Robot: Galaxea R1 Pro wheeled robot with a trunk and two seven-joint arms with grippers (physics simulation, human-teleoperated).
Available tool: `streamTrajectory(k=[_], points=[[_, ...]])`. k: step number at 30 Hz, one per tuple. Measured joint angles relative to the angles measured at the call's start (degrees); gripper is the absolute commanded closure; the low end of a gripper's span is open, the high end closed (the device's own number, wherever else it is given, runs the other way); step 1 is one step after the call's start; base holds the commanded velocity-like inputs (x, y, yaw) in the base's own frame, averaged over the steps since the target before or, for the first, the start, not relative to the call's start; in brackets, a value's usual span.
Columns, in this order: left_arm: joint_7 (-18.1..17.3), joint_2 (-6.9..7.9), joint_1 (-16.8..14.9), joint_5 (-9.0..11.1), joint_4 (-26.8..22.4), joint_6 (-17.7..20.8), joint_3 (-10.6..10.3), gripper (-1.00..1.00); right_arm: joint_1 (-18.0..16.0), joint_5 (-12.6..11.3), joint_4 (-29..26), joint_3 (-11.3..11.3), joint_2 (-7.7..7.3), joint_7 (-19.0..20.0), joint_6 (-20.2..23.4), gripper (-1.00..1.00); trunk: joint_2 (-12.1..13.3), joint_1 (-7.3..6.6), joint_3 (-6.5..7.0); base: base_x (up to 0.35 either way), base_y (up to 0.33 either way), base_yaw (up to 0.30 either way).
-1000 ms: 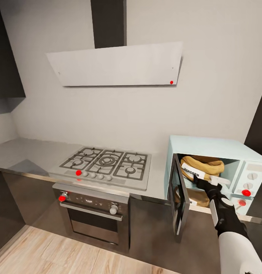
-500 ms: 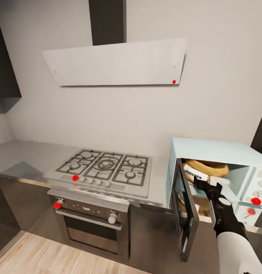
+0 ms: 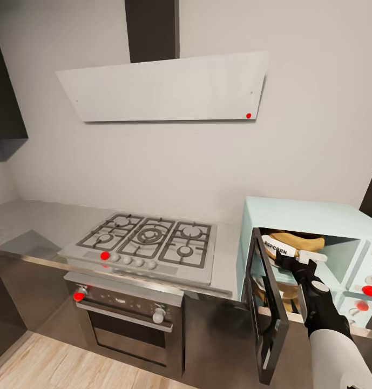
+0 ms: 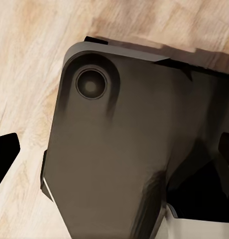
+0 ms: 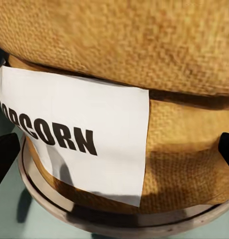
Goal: In the kitchen, take the popcorn bag from the countertop, put it into the microwave, and heat it until the popcorn is cooked so the cooked popcorn ends up inside the bag.
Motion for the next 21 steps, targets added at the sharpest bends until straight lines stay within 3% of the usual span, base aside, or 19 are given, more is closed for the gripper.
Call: streamTrajectory(k=[4,21], points=[[0.00,0.00,0.00,0.00,0.01,0.00,0.05,-1.00,0.00,0.05,-0.10,0.11,0.10,0.11,0.00,-1.00,0.00,0.02,0.00,-0.150,0.000,0.000],[0.00,0.01,0.00,0.02,0.01,0.00,0.08,-1.00,0.00,1.12,-1.07,0.33,0.23,0.97,0.77,-1.00,0.00,0.03,0.00,-0.314,0.000,0.000]])
